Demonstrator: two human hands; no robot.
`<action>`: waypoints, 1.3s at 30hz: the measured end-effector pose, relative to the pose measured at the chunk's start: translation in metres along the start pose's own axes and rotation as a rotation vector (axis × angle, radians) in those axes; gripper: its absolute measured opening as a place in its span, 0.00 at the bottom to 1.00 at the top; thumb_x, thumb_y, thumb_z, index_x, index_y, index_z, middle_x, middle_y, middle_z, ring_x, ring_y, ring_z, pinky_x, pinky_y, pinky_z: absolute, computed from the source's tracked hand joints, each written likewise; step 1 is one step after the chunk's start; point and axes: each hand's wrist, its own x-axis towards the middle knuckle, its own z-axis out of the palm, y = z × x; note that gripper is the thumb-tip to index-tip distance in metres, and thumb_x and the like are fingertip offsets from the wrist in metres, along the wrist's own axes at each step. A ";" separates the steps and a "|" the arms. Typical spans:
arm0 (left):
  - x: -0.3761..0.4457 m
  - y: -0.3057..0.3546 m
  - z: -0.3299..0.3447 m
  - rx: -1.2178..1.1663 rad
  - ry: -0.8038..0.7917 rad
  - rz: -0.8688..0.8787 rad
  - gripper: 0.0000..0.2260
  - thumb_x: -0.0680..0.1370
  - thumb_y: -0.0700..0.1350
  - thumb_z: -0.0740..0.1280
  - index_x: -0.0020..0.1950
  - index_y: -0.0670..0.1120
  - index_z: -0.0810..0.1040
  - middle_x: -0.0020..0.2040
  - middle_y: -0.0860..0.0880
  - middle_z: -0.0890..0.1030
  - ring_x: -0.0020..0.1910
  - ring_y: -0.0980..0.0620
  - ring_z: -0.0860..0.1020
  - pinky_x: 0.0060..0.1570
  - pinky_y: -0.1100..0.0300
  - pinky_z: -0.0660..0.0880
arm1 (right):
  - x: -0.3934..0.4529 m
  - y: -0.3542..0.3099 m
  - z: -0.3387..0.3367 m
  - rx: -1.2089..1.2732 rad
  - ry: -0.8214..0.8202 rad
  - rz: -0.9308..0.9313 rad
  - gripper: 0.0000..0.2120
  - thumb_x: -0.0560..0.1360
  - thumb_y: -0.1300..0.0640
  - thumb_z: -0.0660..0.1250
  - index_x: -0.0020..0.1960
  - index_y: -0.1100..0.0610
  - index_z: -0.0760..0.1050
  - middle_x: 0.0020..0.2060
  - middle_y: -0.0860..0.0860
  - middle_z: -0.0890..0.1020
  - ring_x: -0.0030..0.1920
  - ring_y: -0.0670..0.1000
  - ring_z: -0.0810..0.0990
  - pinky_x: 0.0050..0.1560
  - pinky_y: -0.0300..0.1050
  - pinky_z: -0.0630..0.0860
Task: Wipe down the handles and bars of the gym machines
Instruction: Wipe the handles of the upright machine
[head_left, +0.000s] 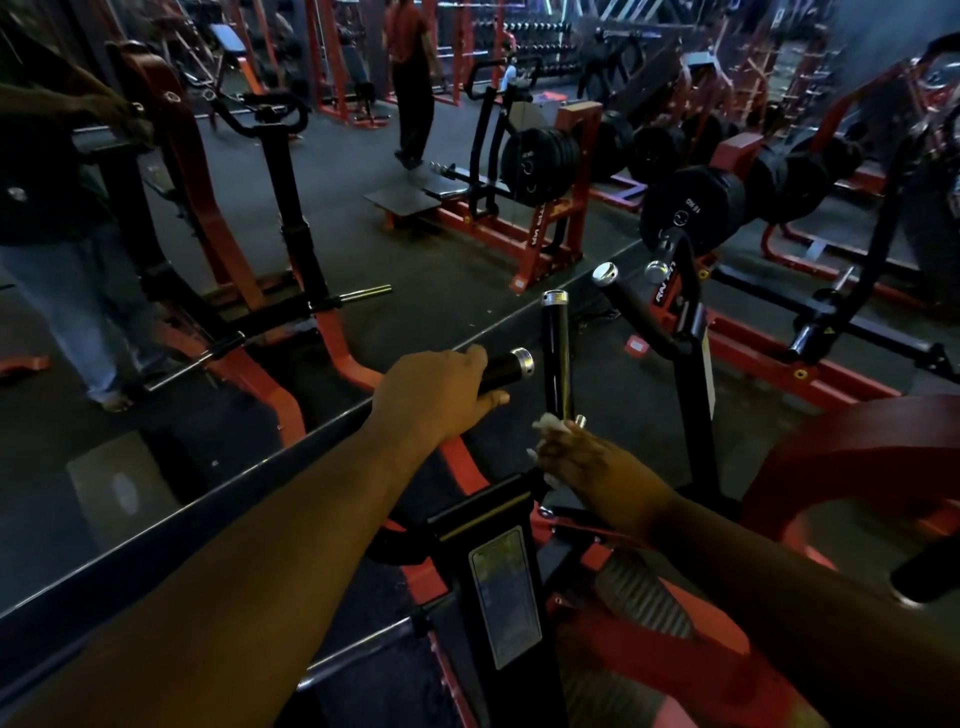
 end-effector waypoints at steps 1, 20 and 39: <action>0.000 0.000 0.001 -0.001 0.003 0.002 0.25 0.81 0.68 0.59 0.62 0.48 0.70 0.49 0.47 0.81 0.43 0.47 0.80 0.35 0.54 0.66 | -0.004 0.002 -0.003 0.024 -0.022 -0.012 0.20 0.87 0.54 0.52 0.71 0.59 0.75 0.73 0.56 0.73 0.80 0.52 0.60 0.79 0.50 0.60; 0.001 0.000 0.002 -0.002 0.003 0.003 0.24 0.81 0.67 0.59 0.61 0.47 0.70 0.49 0.46 0.82 0.46 0.44 0.82 0.37 0.53 0.68 | -0.008 -0.006 0.007 0.226 0.141 0.331 0.26 0.80 0.64 0.60 0.77 0.57 0.68 0.78 0.54 0.66 0.80 0.52 0.59 0.77 0.39 0.60; 0.001 -0.001 0.004 -0.001 0.019 -0.001 0.23 0.81 0.67 0.59 0.58 0.47 0.69 0.48 0.46 0.81 0.45 0.44 0.82 0.36 0.53 0.69 | 0.046 0.010 0.001 0.184 0.306 0.410 0.23 0.81 0.62 0.56 0.75 0.61 0.70 0.78 0.56 0.64 0.79 0.54 0.63 0.74 0.47 0.68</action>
